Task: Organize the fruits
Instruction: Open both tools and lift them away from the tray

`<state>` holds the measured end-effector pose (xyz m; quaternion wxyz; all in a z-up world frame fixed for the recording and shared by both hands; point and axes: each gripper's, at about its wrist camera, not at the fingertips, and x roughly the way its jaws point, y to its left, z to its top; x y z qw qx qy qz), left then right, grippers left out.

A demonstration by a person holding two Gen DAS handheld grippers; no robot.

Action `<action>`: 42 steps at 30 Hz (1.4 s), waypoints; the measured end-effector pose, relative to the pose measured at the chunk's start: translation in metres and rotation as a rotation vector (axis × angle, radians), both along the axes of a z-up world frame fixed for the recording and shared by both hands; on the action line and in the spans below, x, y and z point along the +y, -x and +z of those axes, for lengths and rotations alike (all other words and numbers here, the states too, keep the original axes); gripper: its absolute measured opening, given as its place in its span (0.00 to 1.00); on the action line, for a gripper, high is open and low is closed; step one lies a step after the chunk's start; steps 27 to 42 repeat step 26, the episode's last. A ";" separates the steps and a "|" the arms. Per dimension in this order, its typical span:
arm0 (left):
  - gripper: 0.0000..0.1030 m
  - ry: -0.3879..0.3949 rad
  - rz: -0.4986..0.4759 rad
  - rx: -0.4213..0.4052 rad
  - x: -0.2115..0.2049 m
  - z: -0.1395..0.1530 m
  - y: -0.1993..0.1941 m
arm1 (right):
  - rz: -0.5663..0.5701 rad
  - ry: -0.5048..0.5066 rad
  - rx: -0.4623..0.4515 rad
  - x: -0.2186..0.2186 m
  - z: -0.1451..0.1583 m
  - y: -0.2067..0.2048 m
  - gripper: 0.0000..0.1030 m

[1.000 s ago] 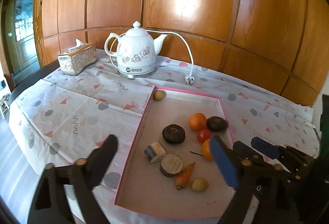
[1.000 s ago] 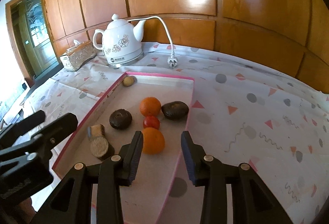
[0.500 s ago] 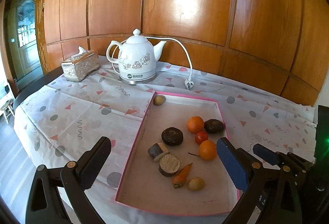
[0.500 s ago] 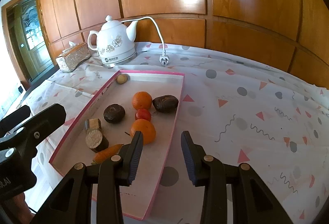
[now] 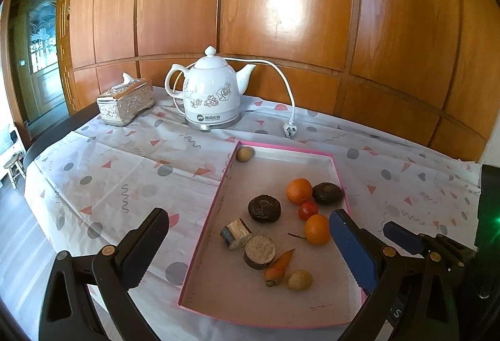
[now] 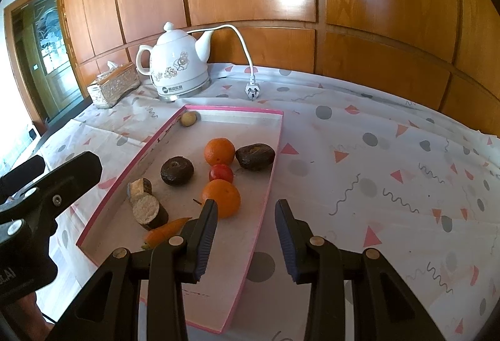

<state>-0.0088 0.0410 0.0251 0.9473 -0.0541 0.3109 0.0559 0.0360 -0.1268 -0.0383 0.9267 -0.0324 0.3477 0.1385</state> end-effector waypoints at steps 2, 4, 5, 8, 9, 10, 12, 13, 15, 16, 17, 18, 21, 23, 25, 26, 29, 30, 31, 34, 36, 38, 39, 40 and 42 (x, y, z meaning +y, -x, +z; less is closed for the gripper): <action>1.00 0.002 0.002 0.002 0.001 0.000 0.000 | 0.002 0.001 0.002 0.001 0.000 0.000 0.37; 1.00 0.001 0.006 0.003 0.001 0.000 0.000 | 0.002 0.002 0.002 0.002 0.000 0.000 0.37; 1.00 0.000 0.006 0.002 0.002 0.000 0.001 | 0.002 0.003 0.001 0.002 0.000 0.000 0.37; 1.00 -0.004 0.006 0.002 0.000 0.000 0.001 | 0.002 0.004 0.001 0.002 0.000 0.001 0.37; 1.00 -0.002 0.004 0.003 0.000 0.000 0.001 | 0.002 0.005 0.001 0.002 -0.001 0.001 0.37; 1.00 -0.002 0.005 0.002 0.000 0.000 0.001 | 0.003 0.006 0.001 0.002 -0.001 0.001 0.37; 1.00 -0.002 0.005 0.002 0.000 0.000 0.001 | 0.003 0.008 0.001 0.003 -0.001 0.000 0.37; 1.00 0.000 0.005 0.003 0.000 0.000 0.001 | 0.003 0.007 0.002 0.003 -0.001 0.000 0.37; 1.00 0.001 0.003 0.005 0.000 0.000 0.001 | 0.003 0.008 0.001 0.003 -0.001 0.001 0.37; 1.00 0.001 0.003 0.007 0.000 -0.001 0.000 | 0.003 0.007 0.001 0.003 -0.001 0.000 0.37; 1.00 0.001 0.003 0.008 0.000 -0.001 0.000 | 0.003 0.007 0.002 0.003 -0.001 0.000 0.37; 1.00 0.000 0.001 0.009 -0.001 -0.001 0.000 | 0.003 0.007 0.002 0.003 -0.002 0.000 0.37; 1.00 0.000 0.000 0.001 0.000 0.000 0.001 | 0.003 0.011 0.004 0.003 -0.004 0.000 0.37; 1.00 0.000 -0.009 0.000 -0.001 0.000 0.001 | 0.001 0.009 0.006 0.002 -0.005 0.000 0.37; 1.00 0.001 -0.011 0.005 0.000 -0.001 0.000 | -0.002 0.008 0.005 0.000 -0.005 0.000 0.37; 1.00 0.009 -0.016 0.011 0.000 -0.002 -0.001 | -0.004 0.007 0.003 -0.001 -0.005 0.000 0.37; 1.00 0.009 -0.016 0.011 0.000 -0.002 -0.001 | -0.004 0.007 0.003 -0.001 -0.005 0.000 0.37; 1.00 0.009 -0.016 0.011 0.000 -0.002 -0.001 | -0.004 0.007 0.003 -0.001 -0.005 0.000 0.37; 1.00 0.009 -0.016 0.011 0.000 -0.002 -0.001 | -0.004 0.007 0.003 -0.001 -0.005 0.000 0.37; 1.00 0.009 -0.016 0.011 0.000 -0.002 -0.001 | -0.004 0.007 0.003 -0.001 -0.005 0.000 0.37; 1.00 0.009 -0.016 0.011 0.000 -0.002 -0.001 | -0.004 0.007 0.003 -0.001 -0.005 0.000 0.37; 1.00 0.009 -0.016 0.011 0.000 -0.002 -0.001 | -0.004 0.007 0.003 -0.001 -0.005 0.000 0.37; 1.00 0.009 -0.016 0.011 0.000 -0.002 -0.001 | -0.004 0.007 0.003 -0.001 -0.005 0.000 0.37; 1.00 0.009 -0.016 0.011 0.000 -0.002 -0.001 | -0.004 0.007 0.003 -0.001 -0.005 0.000 0.37; 1.00 0.009 -0.016 0.011 0.000 -0.002 -0.001 | -0.004 0.007 0.003 -0.001 -0.005 0.000 0.37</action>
